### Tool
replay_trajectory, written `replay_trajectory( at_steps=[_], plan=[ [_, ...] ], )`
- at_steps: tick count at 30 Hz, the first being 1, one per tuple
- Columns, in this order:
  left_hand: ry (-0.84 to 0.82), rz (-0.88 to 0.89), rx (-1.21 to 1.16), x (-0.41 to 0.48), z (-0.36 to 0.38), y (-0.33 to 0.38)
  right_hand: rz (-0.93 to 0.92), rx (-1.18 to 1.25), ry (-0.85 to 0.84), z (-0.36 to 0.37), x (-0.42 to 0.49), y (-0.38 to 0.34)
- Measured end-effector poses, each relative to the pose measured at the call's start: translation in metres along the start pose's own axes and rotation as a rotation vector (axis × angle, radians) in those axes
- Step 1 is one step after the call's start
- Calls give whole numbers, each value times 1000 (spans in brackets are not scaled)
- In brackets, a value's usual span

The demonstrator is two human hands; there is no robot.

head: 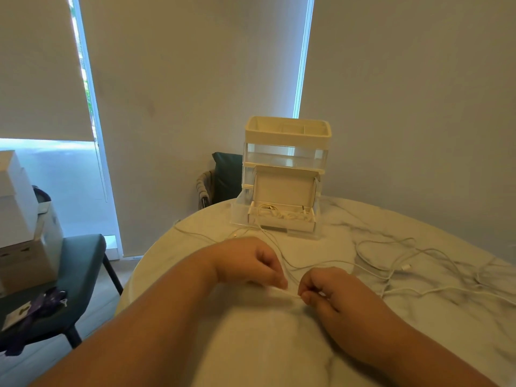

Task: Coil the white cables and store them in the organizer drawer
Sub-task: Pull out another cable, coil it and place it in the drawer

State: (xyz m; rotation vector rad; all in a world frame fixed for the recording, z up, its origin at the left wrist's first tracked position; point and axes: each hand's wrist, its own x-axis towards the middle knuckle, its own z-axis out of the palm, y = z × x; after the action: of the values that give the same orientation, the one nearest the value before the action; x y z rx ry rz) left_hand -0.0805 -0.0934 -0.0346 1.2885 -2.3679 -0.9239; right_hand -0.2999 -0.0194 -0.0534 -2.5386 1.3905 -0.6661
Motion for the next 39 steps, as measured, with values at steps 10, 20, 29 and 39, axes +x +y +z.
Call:
replay_trajectory(
  at_steps=[10,20,29,39],
  plan=[
    [-29,-134,74,-7,-6,4,130,-1,-38,2,6,19],
    [273,-113,45,2,-3,2,173,41,-57,1,6,23],
    [409,-269,384,31,3,-11,191,69,-77,1,5,24],
    [682,-95,137,15,12,15,336,87,219,-34,-1,41]
  ],
)
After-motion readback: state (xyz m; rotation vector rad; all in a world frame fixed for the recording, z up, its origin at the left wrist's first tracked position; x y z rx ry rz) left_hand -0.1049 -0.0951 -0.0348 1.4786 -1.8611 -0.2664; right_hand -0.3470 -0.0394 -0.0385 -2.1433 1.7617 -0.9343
